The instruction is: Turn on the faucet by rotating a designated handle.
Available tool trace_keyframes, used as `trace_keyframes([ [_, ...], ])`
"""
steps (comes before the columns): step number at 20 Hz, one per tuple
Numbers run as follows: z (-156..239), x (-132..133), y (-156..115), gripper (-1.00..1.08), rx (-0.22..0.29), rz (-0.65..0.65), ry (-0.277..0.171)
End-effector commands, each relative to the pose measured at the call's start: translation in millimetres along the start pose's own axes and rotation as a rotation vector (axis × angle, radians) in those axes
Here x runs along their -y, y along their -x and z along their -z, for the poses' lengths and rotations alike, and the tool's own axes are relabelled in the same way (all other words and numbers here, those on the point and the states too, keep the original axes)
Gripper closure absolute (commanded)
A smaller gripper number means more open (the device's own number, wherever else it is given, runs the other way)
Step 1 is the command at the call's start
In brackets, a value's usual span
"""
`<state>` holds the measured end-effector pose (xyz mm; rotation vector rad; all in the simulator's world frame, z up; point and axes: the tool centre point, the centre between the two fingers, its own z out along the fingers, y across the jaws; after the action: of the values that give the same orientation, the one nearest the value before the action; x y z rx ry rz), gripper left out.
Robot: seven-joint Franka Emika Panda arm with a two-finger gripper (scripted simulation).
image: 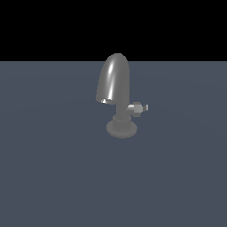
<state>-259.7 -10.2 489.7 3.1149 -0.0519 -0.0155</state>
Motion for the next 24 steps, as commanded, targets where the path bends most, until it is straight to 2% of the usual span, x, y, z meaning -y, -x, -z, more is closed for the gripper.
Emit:
trace_keyframes([
  [1, 0, 0, 0, 1.08, 0.0, 0.0, 0.0],
  [7, 0, 1, -4, 1.08, 0.014, -0.013, -0.007],
  [13, 0, 4, -17, 1.08, 0.056, -0.054, -0.03],
  [18, 0, 7, -35, 1.08, 0.113, -0.109, -0.061],
  [24, -3, 9, -64, 1.08, 0.207, -0.2, -0.112],
])
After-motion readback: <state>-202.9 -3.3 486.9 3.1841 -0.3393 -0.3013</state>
